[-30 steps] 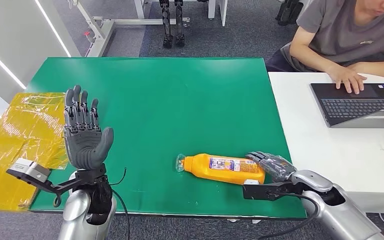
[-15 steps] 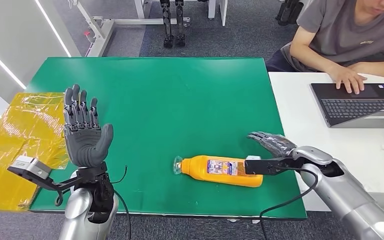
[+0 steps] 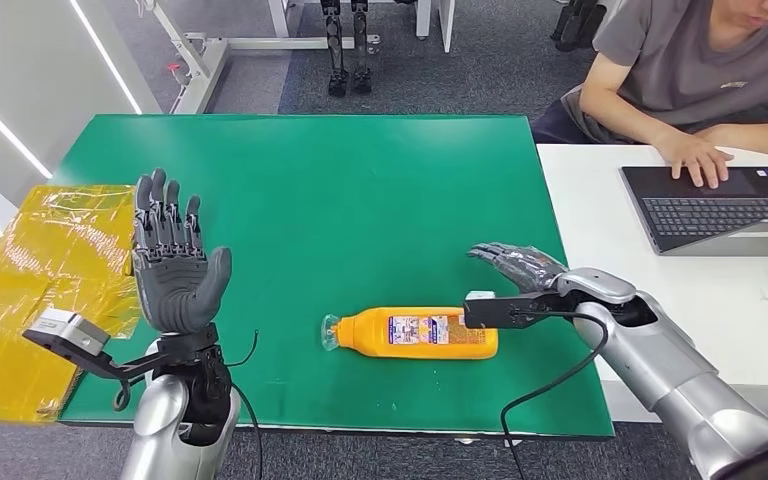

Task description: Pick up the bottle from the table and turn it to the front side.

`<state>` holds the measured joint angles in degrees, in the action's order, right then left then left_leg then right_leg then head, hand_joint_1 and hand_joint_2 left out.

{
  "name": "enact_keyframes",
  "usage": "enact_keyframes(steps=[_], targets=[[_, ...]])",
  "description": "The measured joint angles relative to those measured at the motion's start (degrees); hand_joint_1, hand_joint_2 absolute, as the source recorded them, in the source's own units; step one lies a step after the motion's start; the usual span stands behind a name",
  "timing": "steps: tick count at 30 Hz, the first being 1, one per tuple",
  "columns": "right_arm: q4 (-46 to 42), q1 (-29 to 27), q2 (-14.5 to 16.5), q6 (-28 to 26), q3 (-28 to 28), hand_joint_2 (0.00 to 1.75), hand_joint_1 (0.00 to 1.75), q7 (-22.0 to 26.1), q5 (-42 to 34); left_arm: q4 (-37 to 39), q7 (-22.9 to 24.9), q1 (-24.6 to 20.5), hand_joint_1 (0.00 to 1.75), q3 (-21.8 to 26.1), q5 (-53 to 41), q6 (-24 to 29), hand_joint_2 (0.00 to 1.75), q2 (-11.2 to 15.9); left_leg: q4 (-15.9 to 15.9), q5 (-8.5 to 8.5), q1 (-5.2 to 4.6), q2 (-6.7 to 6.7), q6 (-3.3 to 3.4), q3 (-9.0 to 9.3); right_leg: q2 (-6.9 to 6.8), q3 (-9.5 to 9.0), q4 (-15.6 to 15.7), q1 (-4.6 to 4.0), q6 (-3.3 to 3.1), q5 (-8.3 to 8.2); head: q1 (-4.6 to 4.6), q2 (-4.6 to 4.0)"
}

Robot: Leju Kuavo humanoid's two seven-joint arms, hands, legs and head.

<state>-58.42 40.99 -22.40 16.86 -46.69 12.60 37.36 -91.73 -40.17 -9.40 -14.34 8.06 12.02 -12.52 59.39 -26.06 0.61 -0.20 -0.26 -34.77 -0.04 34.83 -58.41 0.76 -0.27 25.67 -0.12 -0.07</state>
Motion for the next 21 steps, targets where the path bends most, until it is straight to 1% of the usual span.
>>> enact_keyframes(steps=[4,9,16,21], targets=[[-0.7,0.6,0.4,-0.4,-0.8,1.75,0.00,-0.1,-0.9,0.1,0.0,0.0,0.00,-0.4,0.0,-0.4,1.75,0.0,0.0,0.00,0.00,-0.01,0.00,0.00,-0.01,0.00,0.0,0.00,0.00,0.00,0.00,0.00],[-4.6,-0.3,0.3,-1.6,-1.6,1.75,0.00,-0.3,-3.0,0.3,0.0,0.0,0.00,-0.7,-0.1,-0.6,1.75,0.0,0.0,0.00,0.01,0.02,0.00,0.02,0.05,0.03,0.0,0.00,0.00,0.00,-0.01,0.00],[-9.9,-1.8,0.3,-1.6,-2.7,1.75,0.00,0.2,-5.2,0.3,0.0,-0.1,0.00,-0.7,-0.3,0.0,1.75,0.0,0.0,0.00,0.01,0.02,0.00,0.01,0.05,0.03,0.0,-0.01,0.00,0.00,-0.01,0.00],[-11.7,-1.8,0.4,-1.3,-3.4,1.75,0.00,0.4,-5.9,0.3,0.0,-0.1,0.00,-0.7,-0.3,0.3,1.75,0.0,0.0,0.00,0.00,0.01,0.00,0.01,0.04,0.01,0.0,0.00,0.00,0.00,0.00,-0.01]])
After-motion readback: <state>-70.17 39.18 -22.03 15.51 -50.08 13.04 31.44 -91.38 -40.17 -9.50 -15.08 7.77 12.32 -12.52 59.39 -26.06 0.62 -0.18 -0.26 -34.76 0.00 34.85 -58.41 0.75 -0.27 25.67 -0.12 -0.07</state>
